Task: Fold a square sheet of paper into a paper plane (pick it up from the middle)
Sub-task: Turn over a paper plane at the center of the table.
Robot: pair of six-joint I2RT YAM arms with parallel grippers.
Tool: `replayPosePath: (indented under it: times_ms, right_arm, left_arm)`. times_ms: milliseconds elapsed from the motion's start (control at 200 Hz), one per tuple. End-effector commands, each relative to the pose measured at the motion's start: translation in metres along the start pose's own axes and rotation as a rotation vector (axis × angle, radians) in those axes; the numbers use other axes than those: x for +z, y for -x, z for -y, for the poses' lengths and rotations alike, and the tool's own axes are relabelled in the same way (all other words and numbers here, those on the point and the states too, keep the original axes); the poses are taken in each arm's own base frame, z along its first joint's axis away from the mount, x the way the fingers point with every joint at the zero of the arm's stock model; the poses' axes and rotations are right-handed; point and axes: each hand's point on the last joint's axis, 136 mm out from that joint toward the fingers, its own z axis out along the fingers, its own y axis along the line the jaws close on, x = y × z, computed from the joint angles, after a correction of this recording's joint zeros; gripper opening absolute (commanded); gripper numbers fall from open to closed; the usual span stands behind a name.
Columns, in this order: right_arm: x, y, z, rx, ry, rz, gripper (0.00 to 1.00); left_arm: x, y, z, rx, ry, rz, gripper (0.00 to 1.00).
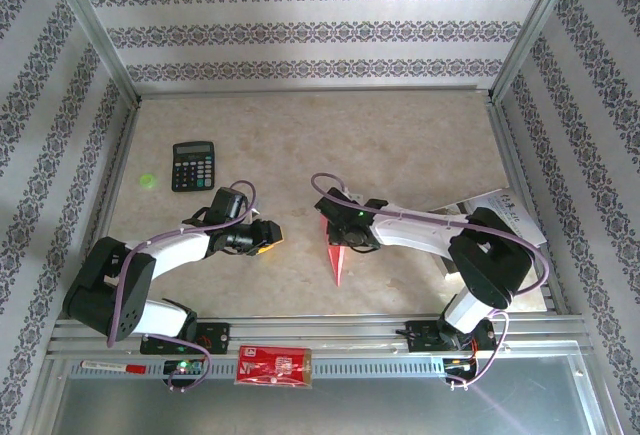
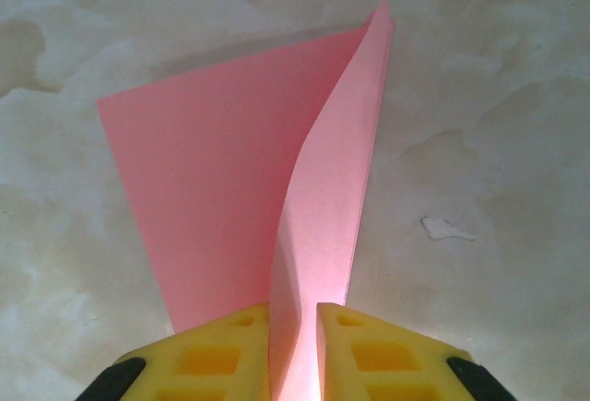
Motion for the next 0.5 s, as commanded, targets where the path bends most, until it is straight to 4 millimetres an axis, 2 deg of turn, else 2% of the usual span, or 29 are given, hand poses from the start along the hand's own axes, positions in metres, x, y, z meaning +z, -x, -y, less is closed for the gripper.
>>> replayPosePath:
  times_ms: [0, 100, 200, 300, 400, 495]
  right_arm:
    - [0.0, -0.002, 0.006, -0.017, -0.002, -0.012, 0.15]
    - [-0.003, 0.002, 0.007, -0.014, 0.012, -0.005, 0.08]
    - [-0.01, 0.008, -0.006, -0.012, 0.108, 0.01, 0.0]
    - [-0.022, 0.016, -0.039, -0.019, 0.276, 0.008, 0.0]
    - [-0.036, 0.021, -0.077, 0.018, 0.462, -0.007, 0.0]
    - [-0.044, 0.024, -0.097, 0.051, 0.577, -0.006, 0.0]
  left_arm:
    - [0.0, 0.005, 0.004, 0.02, -0.023, 0.004, 0.4]
    - [0.001, 0.004, 0.004, 0.018, -0.027, -0.005, 0.4]
    - [0.001, 0.005, 0.008, 0.014, -0.048, 0.0, 0.41]
    - [0.0, 0.007, 0.008, -0.002, -0.056, 0.02, 0.45]
    - [-0.008, 0.016, -0.002, -0.032, -0.027, 0.065, 0.45]
    - [-0.018, 0.025, -0.011, -0.066, -0.005, 0.115, 0.45]
